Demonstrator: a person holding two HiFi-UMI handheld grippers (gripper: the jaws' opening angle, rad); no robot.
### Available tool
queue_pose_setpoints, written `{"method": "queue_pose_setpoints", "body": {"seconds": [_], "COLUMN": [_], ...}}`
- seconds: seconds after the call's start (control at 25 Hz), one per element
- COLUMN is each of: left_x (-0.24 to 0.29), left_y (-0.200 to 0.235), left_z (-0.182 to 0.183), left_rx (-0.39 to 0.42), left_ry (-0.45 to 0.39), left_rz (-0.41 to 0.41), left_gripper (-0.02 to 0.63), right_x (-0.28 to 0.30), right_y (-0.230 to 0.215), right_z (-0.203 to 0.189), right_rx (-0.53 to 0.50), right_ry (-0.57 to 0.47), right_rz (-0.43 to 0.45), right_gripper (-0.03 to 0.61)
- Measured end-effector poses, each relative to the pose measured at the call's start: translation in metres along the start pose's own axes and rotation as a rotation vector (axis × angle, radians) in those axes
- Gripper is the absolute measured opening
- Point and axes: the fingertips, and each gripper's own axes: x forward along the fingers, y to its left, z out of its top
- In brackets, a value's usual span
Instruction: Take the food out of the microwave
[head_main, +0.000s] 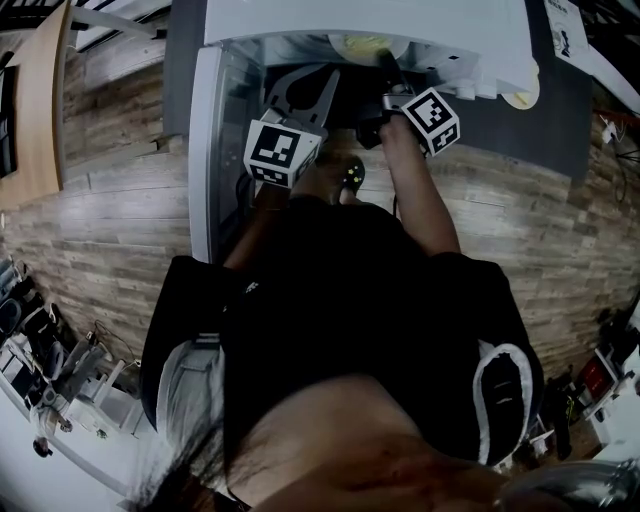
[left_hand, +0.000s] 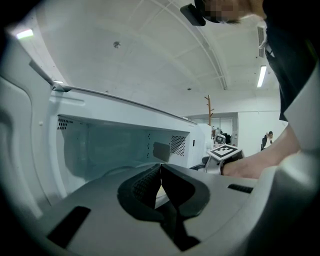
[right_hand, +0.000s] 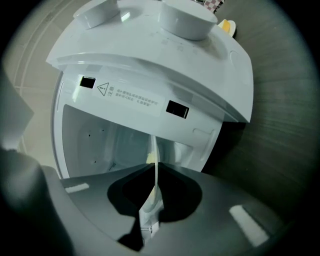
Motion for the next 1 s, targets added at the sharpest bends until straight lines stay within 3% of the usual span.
{"method": "queue_pose_setpoints", "body": {"seconds": [0.44,1.0], "left_x": [-0.003,-0.021], "left_y": [-0.005,-0.025], "left_z": [0.001,0.011], "left_rx": [-0.001,0.022], "left_ry": [-0.002,-0.056], "left_rz": [0.009,0.062], "left_gripper": [0.008,0.008], "right_x": [-0.014,-0.043], "right_y": [-0.004,0.005], "right_z": [-0.003,-0.018], "right_rx": [0.104,0.167], "right_ry": [-0.015,0.066], "right_rz": [0.020,0.093], "right_gripper": [0.012,0.012]}}
